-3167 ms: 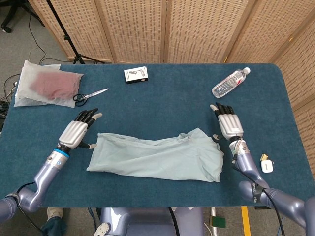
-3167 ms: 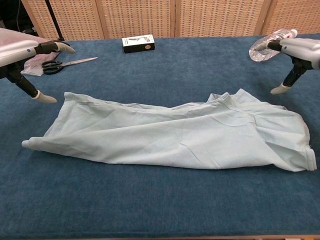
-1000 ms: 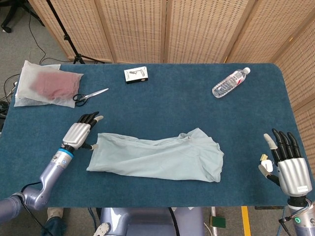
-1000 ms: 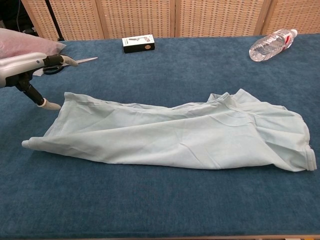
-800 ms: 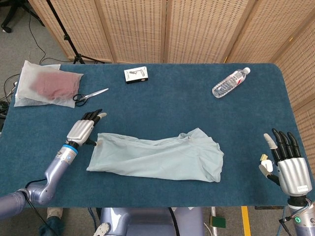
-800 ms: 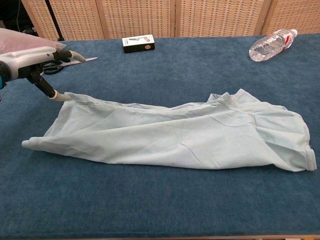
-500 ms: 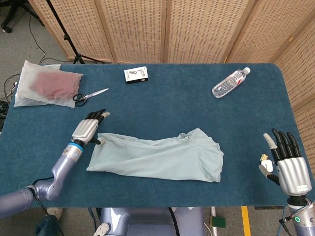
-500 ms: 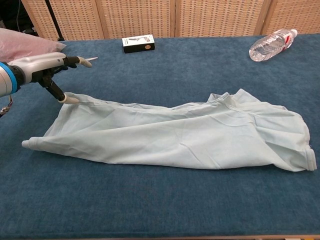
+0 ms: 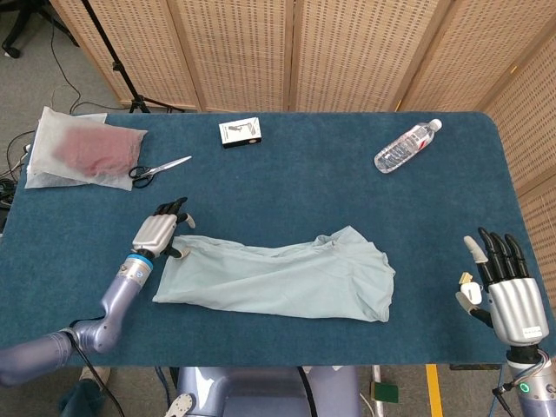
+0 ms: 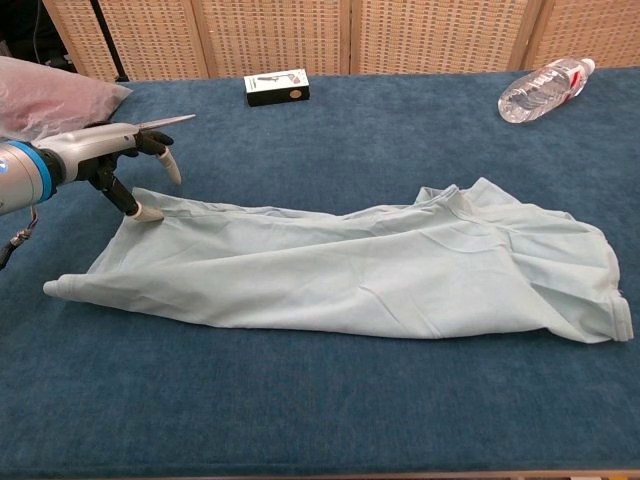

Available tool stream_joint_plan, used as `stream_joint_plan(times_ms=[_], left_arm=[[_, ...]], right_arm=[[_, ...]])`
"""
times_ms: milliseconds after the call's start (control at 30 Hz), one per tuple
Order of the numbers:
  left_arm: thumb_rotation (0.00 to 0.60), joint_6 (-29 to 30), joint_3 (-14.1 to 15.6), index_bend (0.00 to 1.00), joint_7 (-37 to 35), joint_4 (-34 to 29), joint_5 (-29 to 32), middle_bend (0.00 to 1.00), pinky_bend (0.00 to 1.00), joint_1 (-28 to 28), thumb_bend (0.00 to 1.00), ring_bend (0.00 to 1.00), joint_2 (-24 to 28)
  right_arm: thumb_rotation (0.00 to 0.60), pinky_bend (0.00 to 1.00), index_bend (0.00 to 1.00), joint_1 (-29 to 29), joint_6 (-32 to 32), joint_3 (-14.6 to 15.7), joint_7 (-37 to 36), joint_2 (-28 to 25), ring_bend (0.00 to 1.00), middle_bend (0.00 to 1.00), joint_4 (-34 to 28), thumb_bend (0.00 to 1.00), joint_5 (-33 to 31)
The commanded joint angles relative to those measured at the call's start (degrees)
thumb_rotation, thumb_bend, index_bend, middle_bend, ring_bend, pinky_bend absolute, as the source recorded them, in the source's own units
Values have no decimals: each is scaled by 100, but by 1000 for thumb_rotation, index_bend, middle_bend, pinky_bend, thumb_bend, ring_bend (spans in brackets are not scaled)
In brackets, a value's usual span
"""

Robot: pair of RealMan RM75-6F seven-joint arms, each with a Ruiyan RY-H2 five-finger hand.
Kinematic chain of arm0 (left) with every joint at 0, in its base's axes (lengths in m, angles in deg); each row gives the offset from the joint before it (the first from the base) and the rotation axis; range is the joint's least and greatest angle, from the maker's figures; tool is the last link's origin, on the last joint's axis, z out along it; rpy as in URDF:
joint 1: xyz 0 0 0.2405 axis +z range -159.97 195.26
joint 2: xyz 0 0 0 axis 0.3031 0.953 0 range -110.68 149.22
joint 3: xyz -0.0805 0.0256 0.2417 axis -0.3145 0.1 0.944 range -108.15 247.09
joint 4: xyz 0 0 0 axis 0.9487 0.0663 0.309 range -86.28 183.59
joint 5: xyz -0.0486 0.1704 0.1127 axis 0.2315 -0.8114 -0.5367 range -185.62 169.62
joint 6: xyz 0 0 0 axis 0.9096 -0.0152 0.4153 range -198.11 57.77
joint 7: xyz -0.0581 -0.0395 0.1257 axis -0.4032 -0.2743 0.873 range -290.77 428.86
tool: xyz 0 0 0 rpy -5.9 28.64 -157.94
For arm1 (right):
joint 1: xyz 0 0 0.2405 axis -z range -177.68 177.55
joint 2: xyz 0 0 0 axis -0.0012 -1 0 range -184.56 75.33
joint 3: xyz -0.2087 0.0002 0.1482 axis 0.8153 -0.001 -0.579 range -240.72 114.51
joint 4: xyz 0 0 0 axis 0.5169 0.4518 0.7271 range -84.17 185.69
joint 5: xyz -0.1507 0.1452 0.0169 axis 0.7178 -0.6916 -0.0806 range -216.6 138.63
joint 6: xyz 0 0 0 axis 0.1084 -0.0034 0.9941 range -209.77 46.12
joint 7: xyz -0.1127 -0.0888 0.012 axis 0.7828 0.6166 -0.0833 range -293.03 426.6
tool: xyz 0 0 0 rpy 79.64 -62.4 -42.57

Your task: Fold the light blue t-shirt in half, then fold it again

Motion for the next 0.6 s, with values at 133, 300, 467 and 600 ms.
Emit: stream_joint_plan(times_ms=[133,300,467,600], left_arm=[[600,3,21,410,104,58,98,0,0,-6,255,0,-29],[600,-36,44,426,156,85,169,0,0,-4,260,0,-36],[600,-43,58,469,156,42,188,0,0,20,270,0,6],[600,-34,63,512,139,16,182,0,0,40,276,0,20]], right_arm=[[600,0,0,15,-35,-22,-27,-9,0,0,-24,0,16],[600,0,0,31,-60,-44,-26,-13,0,0,-32,0,28],[600,0,0,42,-80,-70,-48,-16,0,0,-44,0,29],[600,0,0,48,-102,-82,-47,-11,0,0,-43,0,36]])
